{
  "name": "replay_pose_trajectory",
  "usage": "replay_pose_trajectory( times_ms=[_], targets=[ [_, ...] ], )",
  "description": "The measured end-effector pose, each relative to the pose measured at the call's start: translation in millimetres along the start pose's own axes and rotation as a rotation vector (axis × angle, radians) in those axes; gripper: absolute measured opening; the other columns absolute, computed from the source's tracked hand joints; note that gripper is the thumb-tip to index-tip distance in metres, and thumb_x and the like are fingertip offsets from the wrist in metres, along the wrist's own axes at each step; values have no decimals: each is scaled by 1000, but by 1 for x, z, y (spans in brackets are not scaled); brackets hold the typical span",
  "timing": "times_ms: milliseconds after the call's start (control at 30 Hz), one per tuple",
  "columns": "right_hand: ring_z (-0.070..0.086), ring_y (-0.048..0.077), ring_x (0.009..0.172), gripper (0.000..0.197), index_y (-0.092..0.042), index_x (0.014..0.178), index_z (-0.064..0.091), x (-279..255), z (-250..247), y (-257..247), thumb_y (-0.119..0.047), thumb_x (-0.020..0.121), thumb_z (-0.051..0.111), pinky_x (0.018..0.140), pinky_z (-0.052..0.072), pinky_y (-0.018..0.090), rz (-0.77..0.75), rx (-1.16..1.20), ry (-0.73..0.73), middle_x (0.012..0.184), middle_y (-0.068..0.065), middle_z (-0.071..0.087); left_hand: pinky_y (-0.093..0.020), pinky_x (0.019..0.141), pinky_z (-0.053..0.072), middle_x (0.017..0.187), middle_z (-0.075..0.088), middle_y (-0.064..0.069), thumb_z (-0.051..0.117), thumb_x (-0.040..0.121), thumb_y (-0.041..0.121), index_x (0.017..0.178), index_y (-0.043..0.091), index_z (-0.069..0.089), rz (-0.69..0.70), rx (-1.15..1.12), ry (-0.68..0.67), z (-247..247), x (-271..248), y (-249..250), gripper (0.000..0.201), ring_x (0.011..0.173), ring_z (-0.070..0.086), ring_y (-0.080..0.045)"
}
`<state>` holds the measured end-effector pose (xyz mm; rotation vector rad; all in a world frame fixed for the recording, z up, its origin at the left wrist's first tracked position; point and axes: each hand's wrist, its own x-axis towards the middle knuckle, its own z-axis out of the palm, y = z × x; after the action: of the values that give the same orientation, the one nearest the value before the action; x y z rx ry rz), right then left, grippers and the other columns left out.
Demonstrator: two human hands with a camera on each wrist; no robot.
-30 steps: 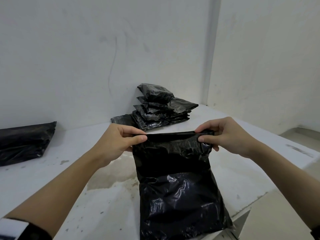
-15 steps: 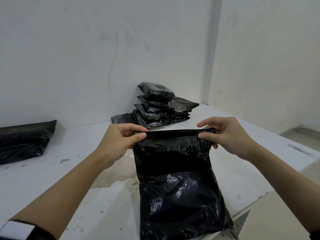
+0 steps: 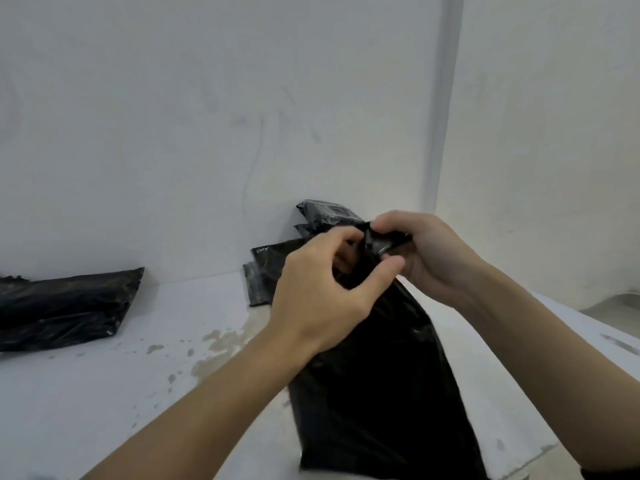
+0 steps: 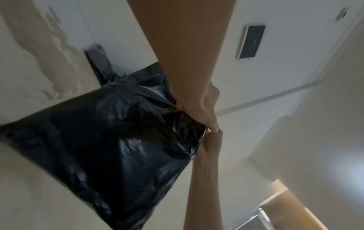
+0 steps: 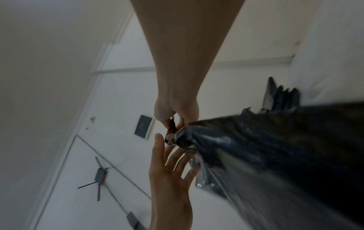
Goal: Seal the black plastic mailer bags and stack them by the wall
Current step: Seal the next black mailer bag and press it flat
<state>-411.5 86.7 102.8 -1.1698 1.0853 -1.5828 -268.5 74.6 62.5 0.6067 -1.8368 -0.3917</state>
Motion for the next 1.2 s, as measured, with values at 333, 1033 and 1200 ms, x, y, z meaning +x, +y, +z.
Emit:
replay_pose_trajectory(
  times_ms=[333,1033,1200],
  targets=[
    [61,13,94,43,-15,122,58,12,20,-24,-32,85,69,72,49,22,-197,-231,224,111,-2,64,-36,87,55,89,71,9,56,96,27,88,26,66,-252,-247,206,-55,47,21,13,88,67,-7],
    [67,16,78,15,-12,92,71,0,-6,4,-23,90,62,69,53,31,-212,154,118,87,2,73,-36,94,52,93,74,2,50,99,24,92,19,71,-416,-387,192,-74,37,-2,22,93,69,-15],
    [63,14,69,15,-11,85,71,-11,-20,11,-21,91,61,63,49,26,-248,105,222,75,-1,69,-39,93,52,93,74,0,51,99,21,90,20,71,-431,-416,183,-59,32,-2,22,95,69,-19]
  ],
)
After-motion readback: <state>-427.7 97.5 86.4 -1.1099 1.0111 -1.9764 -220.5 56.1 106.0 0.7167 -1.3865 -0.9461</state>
